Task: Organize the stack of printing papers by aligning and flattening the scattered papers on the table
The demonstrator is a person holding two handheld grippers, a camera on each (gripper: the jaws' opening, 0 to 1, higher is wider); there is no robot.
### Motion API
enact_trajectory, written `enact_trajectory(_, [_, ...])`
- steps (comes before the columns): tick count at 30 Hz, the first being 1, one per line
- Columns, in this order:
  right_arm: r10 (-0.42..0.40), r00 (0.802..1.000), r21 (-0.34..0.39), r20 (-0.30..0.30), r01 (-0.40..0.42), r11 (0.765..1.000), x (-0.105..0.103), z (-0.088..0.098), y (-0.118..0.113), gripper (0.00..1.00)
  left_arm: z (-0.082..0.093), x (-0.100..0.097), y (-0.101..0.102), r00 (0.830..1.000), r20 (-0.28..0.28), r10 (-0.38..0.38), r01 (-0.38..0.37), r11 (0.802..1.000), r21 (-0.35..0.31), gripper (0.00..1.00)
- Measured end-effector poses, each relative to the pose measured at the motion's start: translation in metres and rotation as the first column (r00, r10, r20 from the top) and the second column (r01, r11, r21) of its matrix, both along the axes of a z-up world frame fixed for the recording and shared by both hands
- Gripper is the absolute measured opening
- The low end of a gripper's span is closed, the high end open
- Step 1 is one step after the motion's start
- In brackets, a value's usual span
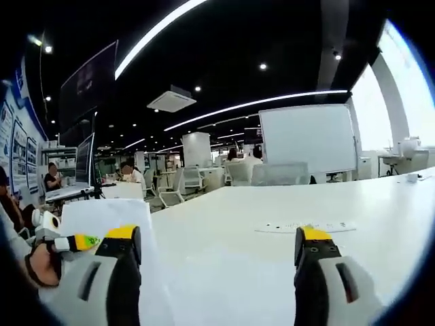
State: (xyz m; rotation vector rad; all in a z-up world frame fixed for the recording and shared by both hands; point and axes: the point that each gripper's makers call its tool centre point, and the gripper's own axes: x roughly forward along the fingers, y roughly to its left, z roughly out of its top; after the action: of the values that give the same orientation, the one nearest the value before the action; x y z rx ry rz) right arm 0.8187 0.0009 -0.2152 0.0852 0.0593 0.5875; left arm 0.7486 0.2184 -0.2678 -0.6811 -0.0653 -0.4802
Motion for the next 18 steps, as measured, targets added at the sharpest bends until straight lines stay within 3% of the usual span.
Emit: enact_trajectory(18, [-0.016, 1.0, 0.014, -0.007, 0.016, 1.0, -0.004, -0.004, -0.014, 0.89, 0.0, 0.0, -0.001, 1.0, -0.001, 0.0, 0.0, 1.0, -0.003, 0.07])
